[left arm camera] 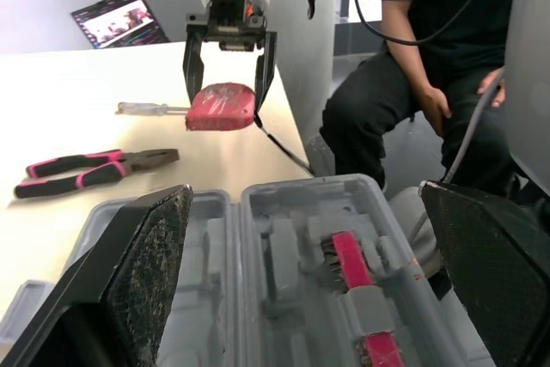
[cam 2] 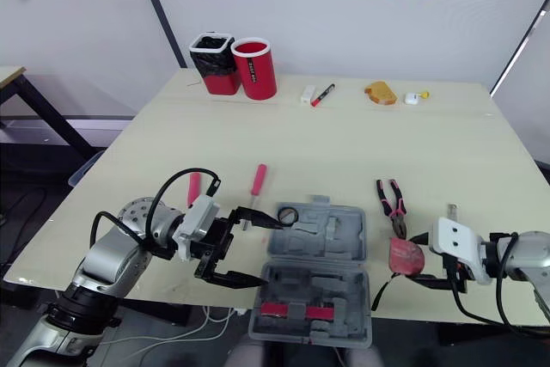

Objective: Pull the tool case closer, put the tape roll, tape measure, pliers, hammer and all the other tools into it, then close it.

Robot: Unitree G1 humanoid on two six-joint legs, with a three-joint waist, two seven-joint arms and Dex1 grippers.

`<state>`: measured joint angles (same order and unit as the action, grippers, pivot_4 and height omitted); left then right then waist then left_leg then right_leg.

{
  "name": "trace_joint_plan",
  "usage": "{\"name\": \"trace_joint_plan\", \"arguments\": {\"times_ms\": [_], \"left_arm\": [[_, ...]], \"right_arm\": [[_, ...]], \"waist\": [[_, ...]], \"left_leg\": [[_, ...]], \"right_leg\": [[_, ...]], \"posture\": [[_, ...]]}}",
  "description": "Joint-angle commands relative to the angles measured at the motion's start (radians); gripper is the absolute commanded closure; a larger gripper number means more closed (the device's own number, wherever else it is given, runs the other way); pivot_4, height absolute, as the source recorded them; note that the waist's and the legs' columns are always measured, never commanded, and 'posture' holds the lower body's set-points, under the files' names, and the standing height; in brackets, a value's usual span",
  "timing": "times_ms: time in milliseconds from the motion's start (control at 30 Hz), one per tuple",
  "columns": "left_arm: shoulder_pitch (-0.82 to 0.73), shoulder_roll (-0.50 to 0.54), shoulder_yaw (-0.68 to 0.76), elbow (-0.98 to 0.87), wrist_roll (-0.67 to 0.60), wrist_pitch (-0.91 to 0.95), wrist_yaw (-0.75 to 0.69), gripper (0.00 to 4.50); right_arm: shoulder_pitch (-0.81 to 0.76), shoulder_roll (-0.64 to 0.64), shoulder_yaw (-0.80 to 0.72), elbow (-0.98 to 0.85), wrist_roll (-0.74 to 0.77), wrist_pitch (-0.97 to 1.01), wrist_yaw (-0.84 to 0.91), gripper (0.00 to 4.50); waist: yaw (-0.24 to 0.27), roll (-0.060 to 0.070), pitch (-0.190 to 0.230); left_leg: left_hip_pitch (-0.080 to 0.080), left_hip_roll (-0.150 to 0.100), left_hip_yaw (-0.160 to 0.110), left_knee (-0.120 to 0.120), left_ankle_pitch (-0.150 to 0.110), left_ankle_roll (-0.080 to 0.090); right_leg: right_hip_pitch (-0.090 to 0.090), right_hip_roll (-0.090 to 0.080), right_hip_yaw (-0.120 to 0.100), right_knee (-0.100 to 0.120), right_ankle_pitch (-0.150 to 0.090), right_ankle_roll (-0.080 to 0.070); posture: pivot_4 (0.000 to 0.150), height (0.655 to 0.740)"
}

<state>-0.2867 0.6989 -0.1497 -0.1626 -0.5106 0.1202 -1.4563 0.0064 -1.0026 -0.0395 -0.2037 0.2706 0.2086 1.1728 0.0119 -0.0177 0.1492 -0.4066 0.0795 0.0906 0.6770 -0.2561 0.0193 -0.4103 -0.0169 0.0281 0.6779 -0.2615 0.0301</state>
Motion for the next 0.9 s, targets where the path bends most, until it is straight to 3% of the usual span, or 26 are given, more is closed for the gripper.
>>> {"name": "trace_joint_plan", "arguments": {"times_ms": [33,567,900], "left_arm": [[0.01,-0.008,0.034,0.002,0.002,-0.018,0.026,0.0],[0.0,0.004,0.075,0.038,0.011,-0.007,0.068,0.0],[-0.019,0.008,0.082,0.062,0.023,-0.007,0.062,0.0]], "right_arm": [[-0.092,-0.015,0.037,-0.073,-0.009,0.084,-0.006,1.61],[-0.557,0.112,0.4,0.032,-0.217,0.362,0.011,1.61],[-0.692,0.171,0.446,0.195,-0.229,0.386,0.087,1.61]], "waist": [[-0.005,0.0,0.0],[0.002,0.0,0.0],[0.0,0.0,0.0]], "left_leg": [[0.0,0.0,0.0,0.0,0.0,0.0],[-0.008,0.0,-0.001,0.0,0.0,0.0],[-0.008,0.0,0.0,0.0,0.0,0.0]], "right_leg": [[0.0,0.0,0.0,0.0,0.0,0.0],[-0.008,0.0,-0.001,0.0,0.0,0.0],[-0.009,0.0,-0.001,0.0,0.0,0.0]], "posture": [[0.15,0.74],[0.15,0.74],[0.15,0.74]]}}
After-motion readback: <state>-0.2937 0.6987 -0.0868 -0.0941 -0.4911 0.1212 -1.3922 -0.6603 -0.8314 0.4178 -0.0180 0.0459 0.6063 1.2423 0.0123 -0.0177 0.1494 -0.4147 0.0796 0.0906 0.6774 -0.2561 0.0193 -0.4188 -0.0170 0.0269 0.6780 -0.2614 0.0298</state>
